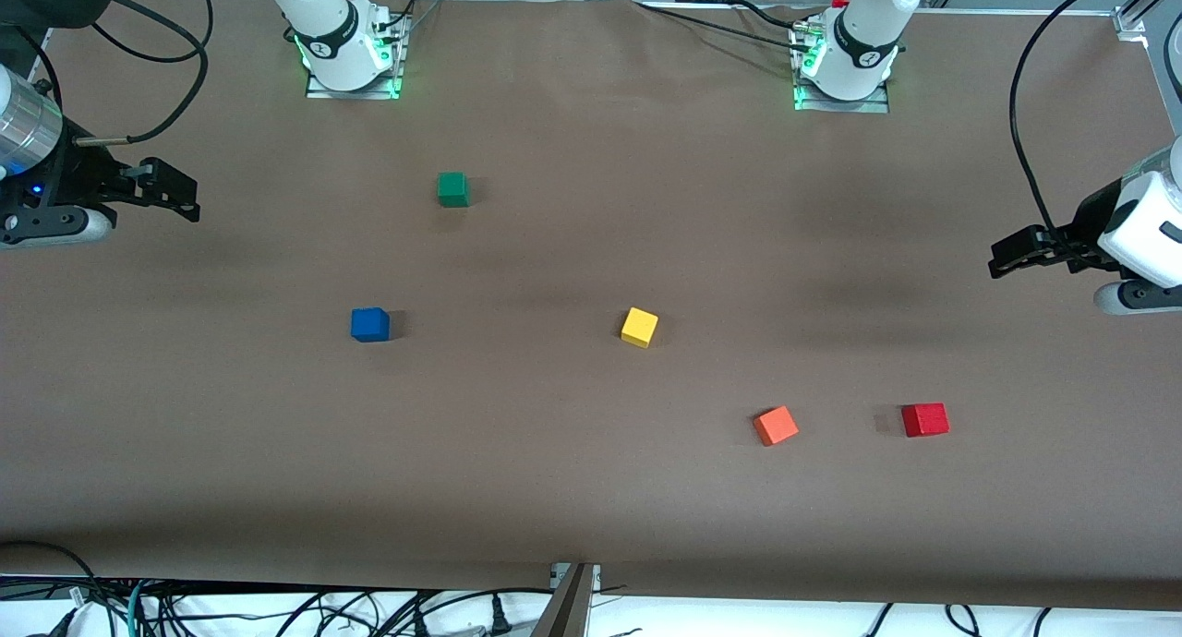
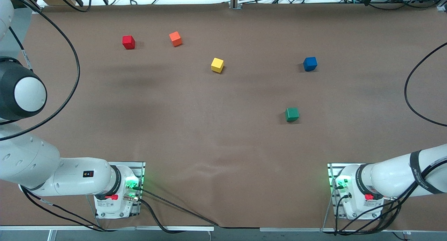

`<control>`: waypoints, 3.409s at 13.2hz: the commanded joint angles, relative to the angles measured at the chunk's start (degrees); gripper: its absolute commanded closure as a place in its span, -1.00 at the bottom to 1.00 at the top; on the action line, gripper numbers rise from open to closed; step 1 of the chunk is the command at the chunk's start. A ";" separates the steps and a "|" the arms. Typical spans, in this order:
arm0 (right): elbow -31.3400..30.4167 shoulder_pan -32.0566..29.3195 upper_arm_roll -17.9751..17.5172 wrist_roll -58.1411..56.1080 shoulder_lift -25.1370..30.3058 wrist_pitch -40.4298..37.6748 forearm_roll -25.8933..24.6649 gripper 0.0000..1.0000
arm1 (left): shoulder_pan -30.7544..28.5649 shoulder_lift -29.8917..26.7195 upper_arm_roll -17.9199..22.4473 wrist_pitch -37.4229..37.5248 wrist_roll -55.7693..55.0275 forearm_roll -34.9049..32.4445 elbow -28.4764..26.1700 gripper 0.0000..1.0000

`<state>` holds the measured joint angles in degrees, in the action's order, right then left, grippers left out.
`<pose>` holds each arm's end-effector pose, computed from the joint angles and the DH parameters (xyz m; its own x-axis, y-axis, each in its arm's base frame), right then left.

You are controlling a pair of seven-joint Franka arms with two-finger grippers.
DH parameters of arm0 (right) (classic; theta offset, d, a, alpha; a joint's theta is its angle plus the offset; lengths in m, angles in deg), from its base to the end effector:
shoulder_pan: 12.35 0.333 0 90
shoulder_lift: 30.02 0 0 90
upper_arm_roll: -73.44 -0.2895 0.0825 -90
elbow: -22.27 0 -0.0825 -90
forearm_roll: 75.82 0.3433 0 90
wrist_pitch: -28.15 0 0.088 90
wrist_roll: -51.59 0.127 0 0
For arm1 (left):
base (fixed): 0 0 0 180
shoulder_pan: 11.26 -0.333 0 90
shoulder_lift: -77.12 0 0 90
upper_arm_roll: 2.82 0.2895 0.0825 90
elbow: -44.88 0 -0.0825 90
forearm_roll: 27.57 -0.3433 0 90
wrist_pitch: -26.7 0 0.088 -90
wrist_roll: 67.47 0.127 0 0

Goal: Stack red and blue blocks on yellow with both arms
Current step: 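Move the left gripper down toward the red cube, then grasp the red cube with the left gripper while the right gripper grasps the blue cube, then carry the red cube onto the yellow cube with the left gripper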

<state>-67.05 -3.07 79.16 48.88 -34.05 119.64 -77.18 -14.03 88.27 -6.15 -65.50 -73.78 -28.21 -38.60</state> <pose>0.5330 0.0318 0.5487 0.9934 0.1098 -0.0335 0.1108 -0.9934 0.0291 0.5682 -0.0014 0.5251 0.9941 0.1004 -0.0418 0.1003 -0.9949 -0.0045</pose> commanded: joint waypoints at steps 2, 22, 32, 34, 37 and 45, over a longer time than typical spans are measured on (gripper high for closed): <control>0.20 -1.02 -0.97 0.43 0.17 -0.27 0.22 -0.99 | -0.22 1.41 0.08 0.96 0.43 0.55 2.44 -1.00; 1.52 -1.11 -0.97 -0.45 -9.21 1.75 -0.40 -0.99 | -3.29 34.72 0.52 -40.77 1.13 -3.14 1.65 -1.00; 0.82 3.98 -1.41 6.30 -28.47 25.47 7.25 -0.99 | -4.44 36.31 0.17 -40.87 0.07 -2.35 1.65 1.00; -1.71 5.30 -1.41 6.58 -30.41 29.68 7.34 -0.99 | -3.65 35.52 -0.36 -40.08 -0.19 -2.09 2.62 1.00; -8.22 5.57 -1.41 6.84 -30.16 34.61 7.43 -0.99 | 1.78 31.14 -1.94 -36.75 -0.28 -1.39 2.62 1.00; -20.89 5.66 -1.41 8.07 -24.97 39.72 7.51 -0.53 | 20.88 26.64 -1.15 -32.61 -15.48 -1.21 2.62 1.00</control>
<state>-84.04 2.61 77.84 56.36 -61.98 157.51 -70.39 6.06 115.45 -8.94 -98.50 -87.09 -29.71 -35.19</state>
